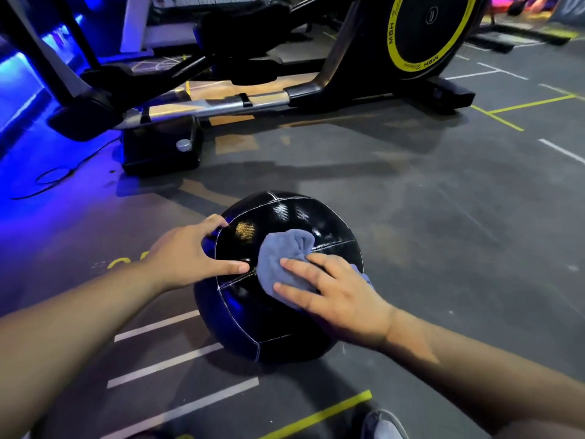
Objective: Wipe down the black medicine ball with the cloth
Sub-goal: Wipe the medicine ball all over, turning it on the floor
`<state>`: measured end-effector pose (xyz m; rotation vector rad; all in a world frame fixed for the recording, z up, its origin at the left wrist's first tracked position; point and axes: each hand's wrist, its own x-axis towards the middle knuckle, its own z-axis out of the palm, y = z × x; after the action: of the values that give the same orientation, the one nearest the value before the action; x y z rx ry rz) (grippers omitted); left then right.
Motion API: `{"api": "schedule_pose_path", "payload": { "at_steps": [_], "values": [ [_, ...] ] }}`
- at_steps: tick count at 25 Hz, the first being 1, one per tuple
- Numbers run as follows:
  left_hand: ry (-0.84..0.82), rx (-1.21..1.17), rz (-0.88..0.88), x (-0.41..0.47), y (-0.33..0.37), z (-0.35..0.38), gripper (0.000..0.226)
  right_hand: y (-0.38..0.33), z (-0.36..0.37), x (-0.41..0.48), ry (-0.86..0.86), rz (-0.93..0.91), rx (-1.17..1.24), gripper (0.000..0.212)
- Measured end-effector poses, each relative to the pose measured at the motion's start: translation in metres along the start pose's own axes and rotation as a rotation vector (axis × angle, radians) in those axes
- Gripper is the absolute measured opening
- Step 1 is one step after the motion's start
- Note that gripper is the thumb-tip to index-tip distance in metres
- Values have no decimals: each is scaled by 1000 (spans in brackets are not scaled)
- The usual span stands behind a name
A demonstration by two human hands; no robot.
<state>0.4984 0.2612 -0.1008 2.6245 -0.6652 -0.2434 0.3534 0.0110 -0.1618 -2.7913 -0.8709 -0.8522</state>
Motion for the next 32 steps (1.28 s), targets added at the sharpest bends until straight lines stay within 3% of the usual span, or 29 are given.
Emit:
{"api": "schedule_pose_path", "payload": {
  "at_steps": [2, 5, 7, 8, 15, 20, 24, 27, 29, 32],
  "values": [
    [16, 9, 17, -4, 3, 2, 75, 22, -1, 12, 53, 117, 70, 41],
    [13, 19, 52, -8, 10, 5, 81, 66, -8, 36, 140, 664, 266, 38],
    [6, 29, 56, -13, 14, 7, 84, 97, -12, 49, -29, 877, 369, 38],
    [7, 40, 63, -16, 15, 8, 85, 105, -13, 52, -109, 897, 405, 38],
    [-32, 282, 67, -42, -21, -12, 88, 36, -26, 56, -58, 443, 205, 38],
    [-194, 437, -63, -91, -43, -31, 66, -38, -51, 68, -268, 109, 192, 41],
    [-205, -5, -410, -124, -45, -23, 81, -68, -64, 69, -477, -214, 270, 36],
    [-289, -267, -456, -136, -51, -10, 72, -76, -76, 78, -464, -386, 295, 28],
    [-278, -302, -486, -145, -55, 3, 93, -72, -81, 93, -365, -360, 353, 30],
    [-298, -285, -548, -159, -53, 17, 134, -54, -74, 129, -243, -89, 430, 36]
  ]
}}
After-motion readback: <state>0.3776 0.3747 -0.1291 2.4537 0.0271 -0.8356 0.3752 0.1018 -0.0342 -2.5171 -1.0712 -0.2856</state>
